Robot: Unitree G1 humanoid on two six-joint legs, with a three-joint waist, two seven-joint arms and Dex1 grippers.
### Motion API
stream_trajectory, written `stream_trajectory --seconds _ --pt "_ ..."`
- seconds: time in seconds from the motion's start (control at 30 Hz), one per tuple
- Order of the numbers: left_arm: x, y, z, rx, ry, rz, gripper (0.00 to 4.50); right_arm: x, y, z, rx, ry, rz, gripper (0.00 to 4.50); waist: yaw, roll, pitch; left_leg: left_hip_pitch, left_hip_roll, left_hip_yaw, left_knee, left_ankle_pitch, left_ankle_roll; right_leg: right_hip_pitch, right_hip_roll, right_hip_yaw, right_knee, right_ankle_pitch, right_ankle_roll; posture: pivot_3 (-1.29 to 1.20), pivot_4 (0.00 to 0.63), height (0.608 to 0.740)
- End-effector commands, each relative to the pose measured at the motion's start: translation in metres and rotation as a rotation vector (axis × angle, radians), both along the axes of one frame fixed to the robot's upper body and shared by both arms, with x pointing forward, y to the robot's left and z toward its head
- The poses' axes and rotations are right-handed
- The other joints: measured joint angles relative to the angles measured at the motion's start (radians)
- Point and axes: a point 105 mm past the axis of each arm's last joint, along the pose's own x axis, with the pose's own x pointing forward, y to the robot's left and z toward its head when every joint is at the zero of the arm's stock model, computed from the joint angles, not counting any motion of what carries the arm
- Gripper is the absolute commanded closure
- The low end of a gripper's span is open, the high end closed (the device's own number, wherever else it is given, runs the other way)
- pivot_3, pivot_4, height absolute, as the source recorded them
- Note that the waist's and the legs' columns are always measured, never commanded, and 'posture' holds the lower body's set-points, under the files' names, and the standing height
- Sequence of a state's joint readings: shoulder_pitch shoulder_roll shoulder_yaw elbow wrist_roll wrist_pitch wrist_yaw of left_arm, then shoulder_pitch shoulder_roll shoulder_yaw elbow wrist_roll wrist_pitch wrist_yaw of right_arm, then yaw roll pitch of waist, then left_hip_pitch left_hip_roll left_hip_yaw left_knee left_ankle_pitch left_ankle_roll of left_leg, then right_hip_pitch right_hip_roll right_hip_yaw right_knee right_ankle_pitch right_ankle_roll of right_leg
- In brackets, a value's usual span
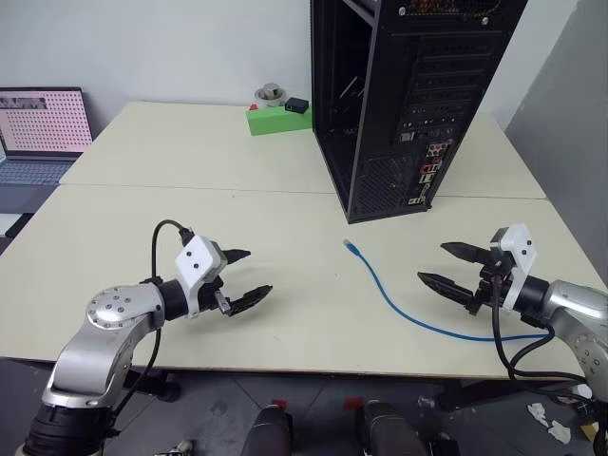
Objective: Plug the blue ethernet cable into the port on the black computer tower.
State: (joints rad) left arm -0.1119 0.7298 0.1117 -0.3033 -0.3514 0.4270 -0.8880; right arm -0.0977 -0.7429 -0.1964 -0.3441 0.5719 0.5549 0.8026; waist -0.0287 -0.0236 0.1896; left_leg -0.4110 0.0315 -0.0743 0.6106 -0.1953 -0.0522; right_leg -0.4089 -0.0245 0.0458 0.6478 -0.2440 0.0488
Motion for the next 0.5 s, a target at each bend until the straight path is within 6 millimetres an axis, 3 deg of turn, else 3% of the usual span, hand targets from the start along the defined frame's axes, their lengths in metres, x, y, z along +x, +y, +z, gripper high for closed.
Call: stream_trajectory --seconds 0.03,0.5 --pt "-0.0021 -0.0038 0.0081 0.001 -0.033 -0.038 0.02 -0.0005 -0.0026 0.0096 -0.002 -0.041 -0.009 0.0 0.0 0.0 0.0 0.0 0.0 0.0 0.0 0.0 0.0 0.0 0.0 0.0 0.0 0.0 0.0 0.0 0.15 0.74" --pt "-0.0039 -0.0063 0.0059 0.011 -0.022 -0.058 0.02 -0.0026 0.0043 0.0085 -0.014 -0.021 -0.002 0.0 0.0 0.0 0.0 0.0 0.0 0.0 0.0 0.0 0.0 0.0 0.0 0.0 0.0 0.0 0.0 0.0 0.15 0.74"
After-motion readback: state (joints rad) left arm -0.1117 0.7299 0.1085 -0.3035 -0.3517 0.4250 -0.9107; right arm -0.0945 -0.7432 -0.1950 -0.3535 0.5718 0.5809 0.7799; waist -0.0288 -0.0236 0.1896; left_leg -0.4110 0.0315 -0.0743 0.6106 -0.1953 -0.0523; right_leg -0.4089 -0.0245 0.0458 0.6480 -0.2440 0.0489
